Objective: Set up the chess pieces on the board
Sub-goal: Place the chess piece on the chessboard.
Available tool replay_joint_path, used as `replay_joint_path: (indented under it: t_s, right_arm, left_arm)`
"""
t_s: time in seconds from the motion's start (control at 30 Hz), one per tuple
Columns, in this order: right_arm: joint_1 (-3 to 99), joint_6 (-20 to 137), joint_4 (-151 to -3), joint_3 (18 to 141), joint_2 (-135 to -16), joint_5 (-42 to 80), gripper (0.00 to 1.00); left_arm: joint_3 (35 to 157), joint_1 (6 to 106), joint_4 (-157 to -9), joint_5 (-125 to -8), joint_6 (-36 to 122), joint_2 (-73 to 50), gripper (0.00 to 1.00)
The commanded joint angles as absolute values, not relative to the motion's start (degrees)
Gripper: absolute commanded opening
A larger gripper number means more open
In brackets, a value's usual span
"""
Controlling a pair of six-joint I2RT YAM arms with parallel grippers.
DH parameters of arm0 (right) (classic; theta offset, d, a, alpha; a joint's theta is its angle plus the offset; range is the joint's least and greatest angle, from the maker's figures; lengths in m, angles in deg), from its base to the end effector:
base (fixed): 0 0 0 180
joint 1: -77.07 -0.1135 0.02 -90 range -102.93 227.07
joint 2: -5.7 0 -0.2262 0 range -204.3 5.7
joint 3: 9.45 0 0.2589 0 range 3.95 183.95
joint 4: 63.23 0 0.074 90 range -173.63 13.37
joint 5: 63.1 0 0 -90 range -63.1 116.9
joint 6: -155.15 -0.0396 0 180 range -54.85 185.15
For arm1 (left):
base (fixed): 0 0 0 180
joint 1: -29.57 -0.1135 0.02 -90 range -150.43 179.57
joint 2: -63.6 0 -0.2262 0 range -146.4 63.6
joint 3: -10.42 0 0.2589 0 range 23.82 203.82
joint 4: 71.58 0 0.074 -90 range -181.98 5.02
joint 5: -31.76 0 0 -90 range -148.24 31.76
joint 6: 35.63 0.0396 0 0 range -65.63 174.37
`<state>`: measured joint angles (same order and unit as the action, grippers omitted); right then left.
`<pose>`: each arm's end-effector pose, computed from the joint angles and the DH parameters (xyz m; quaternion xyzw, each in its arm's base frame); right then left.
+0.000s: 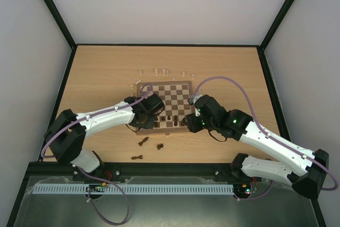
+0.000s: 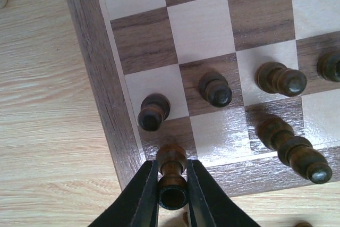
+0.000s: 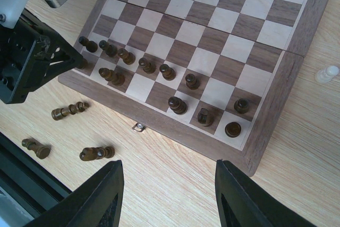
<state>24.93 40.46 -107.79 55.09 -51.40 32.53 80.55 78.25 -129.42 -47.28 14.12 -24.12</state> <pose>0.1530 0.1905 0.2685 -0.1909 0.8740 0.2419 0.3758 0.1946 -0.2100 0.1520 0.0605 0.9856 -0.0208 0.1564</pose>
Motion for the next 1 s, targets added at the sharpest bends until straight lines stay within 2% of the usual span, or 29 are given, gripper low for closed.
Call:
replay_joint_path:
  t_s: [0.0, 0.53, 0.77, 0.97]
  right_arm:
    - [25.04, 40.71, -108.27, 54.47, -51.25, 32.53, 0.48]
    - [25.10, 40.73, -108.27, 54.31, -51.25, 32.42, 0.48]
    - [25.07, 40.71, -108.27, 54.36, -51.41, 32.49, 0.48]
    - [25.09, 40.69, -108.27, 54.36, -51.55, 32.55, 0.48]
  left_arm:
    - [80.86, 77.67, -128.81, -46.99, 15.02, -24.89, 0.17]
    - [79.63, 77.12, -128.14, -47.25, 15.33, -24.93, 0.21]
    - [80.54, 77.13, -129.11, -47.31, 15.15, -24.13, 0.26]
    - [83.70, 78.27, -132.95, -46.14, 14.22, -20.48, 0.35]
